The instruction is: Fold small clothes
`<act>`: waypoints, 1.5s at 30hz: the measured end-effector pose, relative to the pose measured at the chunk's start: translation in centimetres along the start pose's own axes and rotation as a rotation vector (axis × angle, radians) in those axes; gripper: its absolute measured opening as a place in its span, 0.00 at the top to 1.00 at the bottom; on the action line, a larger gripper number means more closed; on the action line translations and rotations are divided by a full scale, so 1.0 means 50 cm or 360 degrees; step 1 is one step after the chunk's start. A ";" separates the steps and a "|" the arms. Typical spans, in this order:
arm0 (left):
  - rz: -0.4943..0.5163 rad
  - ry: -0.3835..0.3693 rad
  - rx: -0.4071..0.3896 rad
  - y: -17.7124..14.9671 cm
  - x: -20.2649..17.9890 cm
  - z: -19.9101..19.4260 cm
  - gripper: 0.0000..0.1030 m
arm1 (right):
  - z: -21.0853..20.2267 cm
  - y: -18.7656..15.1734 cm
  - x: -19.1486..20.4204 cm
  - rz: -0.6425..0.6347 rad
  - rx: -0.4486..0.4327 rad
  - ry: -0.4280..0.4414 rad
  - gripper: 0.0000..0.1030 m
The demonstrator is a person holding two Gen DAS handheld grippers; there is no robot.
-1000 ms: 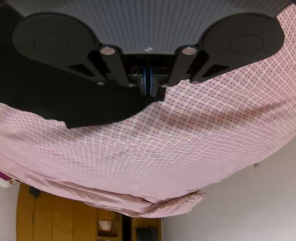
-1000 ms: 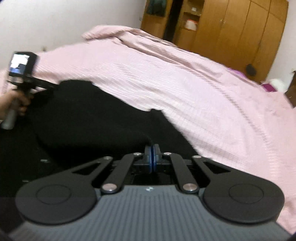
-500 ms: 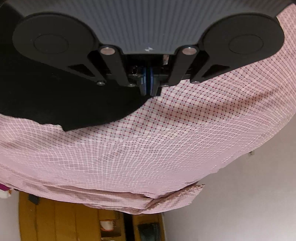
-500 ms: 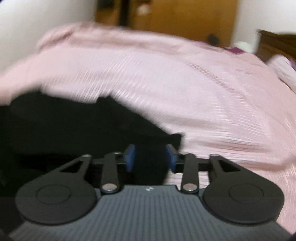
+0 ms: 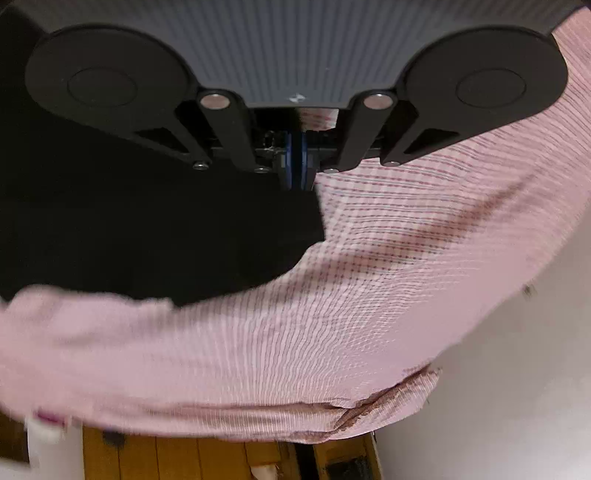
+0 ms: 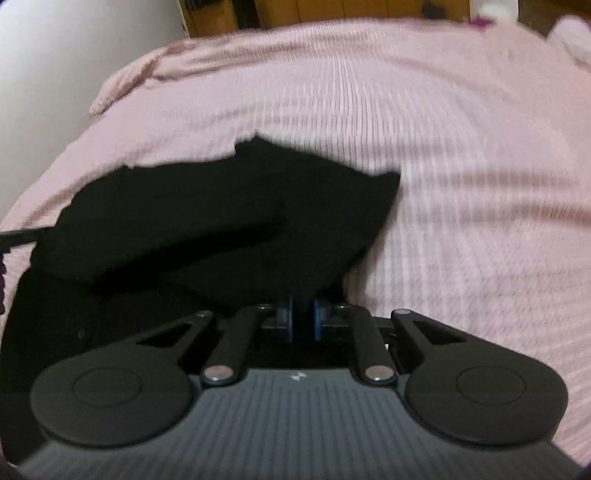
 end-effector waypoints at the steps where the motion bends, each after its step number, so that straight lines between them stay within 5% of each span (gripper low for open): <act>1: 0.0043 0.0043 -0.0003 -0.004 -0.004 0.012 0.94 | -0.008 0.005 -0.006 -0.0005 -0.0009 -0.0011 0.87; 5: 0.0146 0.0231 -0.0011 -0.010 -0.009 0.053 0.94 | 0.023 -0.002 -0.030 -0.0048 0.0141 -0.0082 0.87; 8: 0.0132 0.0225 -0.0001 -0.009 -0.003 0.060 0.94 | 0.028 -0.013 -0.043 -0.0022 0.0176 -0.0087 0.83; 18: -0.0138 -0.0067 -0.0087 0.000 0.059 -0.050 0.93 | -0.052 0.036 0.022 -0.0042 -0.0266 -0.0183 0.82; 22: -0.0056 -0.0187 -0.0095 0.002 0.017 -0.059 0.93 | 0.034 0.024 0.039 -0.0112 -0.0117 -0.0125 0.82; 25: 0.0045 -0.0112 -0.0053 -0.007 -0.014 -0.022 0.93 | 0.106 0.001 0.026 -0.0119 -0.0025 -0.0189 0.86; 28: 0.0161 0.0035 -0.0065 -0.013 -0.028 0.003 0.92 | 0.127 0.000 0.004 -0.0030 -0.0103 -0.0148 0.86; 31: 0.0168 0.0027 -0.0054 -0.012 -0.020 -0.011 0.92 | 0.111 0.011 0.000 0.0073 -0.0117 -0.0122 0.85; 35: 0.0067 -0.0019 -0.0030 -0.024 0.021 -0.054 0.83 | 0.049 0.009 0.006 0.0107 -0.0189 -0.0086 0.44; 45: -0.0029 -0.0136 0.0012 -0.099 0.090 -0.216 0.50 | -0.134 -0.036 0.042 0.0044 -0.0264 -0.0005 0.43</act>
Point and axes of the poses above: each gripper's, at about its wrist camera, not at the fingertips, and z roughly the way its jaws point, x to its left, y to its top, the point moved 4 cm from there along z, roughly the way its jaws point, and after that the axes turned 8 degrees about z, right-handed, at the moved point
